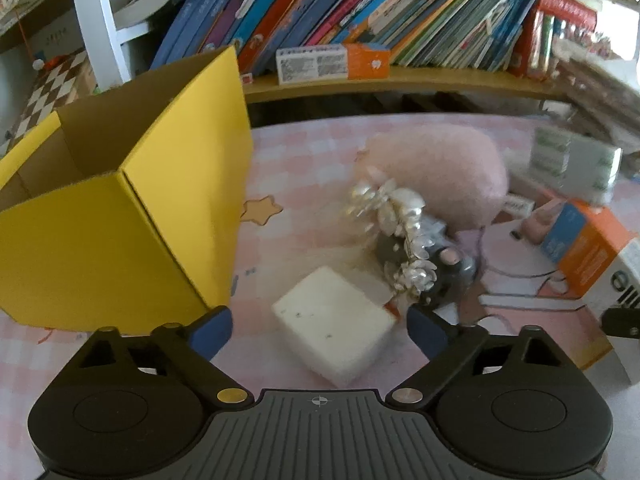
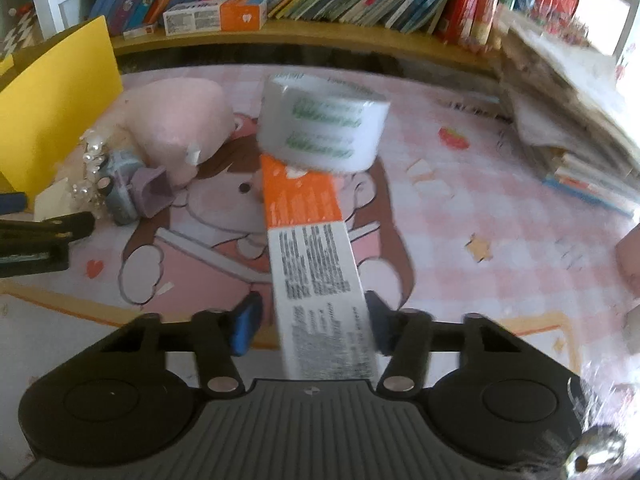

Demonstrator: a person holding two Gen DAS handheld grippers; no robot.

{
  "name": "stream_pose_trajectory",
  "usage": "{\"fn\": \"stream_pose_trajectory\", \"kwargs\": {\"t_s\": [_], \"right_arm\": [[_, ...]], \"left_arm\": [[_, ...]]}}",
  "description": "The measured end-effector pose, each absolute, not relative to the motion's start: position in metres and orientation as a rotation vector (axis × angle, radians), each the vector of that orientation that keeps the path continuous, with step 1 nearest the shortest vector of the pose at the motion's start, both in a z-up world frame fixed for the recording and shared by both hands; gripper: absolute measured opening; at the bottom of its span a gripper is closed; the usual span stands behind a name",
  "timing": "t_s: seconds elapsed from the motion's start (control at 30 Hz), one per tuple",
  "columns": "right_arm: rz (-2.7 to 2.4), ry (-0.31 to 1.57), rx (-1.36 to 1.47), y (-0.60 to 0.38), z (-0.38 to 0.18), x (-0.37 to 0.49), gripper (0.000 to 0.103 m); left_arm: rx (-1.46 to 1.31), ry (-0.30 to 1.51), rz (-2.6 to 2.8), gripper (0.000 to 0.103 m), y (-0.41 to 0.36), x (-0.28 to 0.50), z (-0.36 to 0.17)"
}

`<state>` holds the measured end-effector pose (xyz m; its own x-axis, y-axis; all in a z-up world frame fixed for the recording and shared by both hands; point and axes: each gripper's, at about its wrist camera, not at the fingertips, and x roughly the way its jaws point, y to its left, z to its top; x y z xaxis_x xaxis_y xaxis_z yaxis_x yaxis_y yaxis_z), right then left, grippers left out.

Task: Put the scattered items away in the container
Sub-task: 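Grasp the usmile toothpaste box with the right gripper while the left gripper nears the soap bar, then close the left gripper on the white soap bar and lift it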

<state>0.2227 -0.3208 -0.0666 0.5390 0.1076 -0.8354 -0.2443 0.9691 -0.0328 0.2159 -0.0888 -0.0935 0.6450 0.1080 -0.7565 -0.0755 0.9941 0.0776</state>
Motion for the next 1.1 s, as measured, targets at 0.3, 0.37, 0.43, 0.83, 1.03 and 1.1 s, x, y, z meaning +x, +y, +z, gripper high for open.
{"fn": "stream_pose_trajectory", "kwargs": {"t_s": [0.3,0.37,0.43,0.83,1.03,1.1], "right_arm": [[0.258,1.033,-0.102,-0.317,-0.065,0.211,0.037],[0.263,1.037,-0.100,-0.316,-0.064,0.209,0.037],[0.264,1.042,-0.099,-0.316,-0.065,0.208,0.038],[0.280,1.038,-0.120,-0.311,-0.065,0.210,0.041],[0.283,1.008,-0.146,-0.309,-0.064,0.213,0.042],[0.282,0.992,-0.167,-0.306,-0.064,0.216,0.043]], "left_arm": [[0.056,0.882,0.075,0.081,-0.081,0.201,-0.091],[0.053,0.889,0.083,0.082,-0.077,0.194,-0.091],[0.044,0.899,0.098,0.082,-0.073,0.188,-0.090],[0.145,0.852,0.056,0.080,-0.086,0.185,-0.085],[0.114,0.882,0.065,0.067,-0.082,0.201,-0.088],[0.110,0.890,0.062,0.062,-0.081,0.202,-0.090]]}}
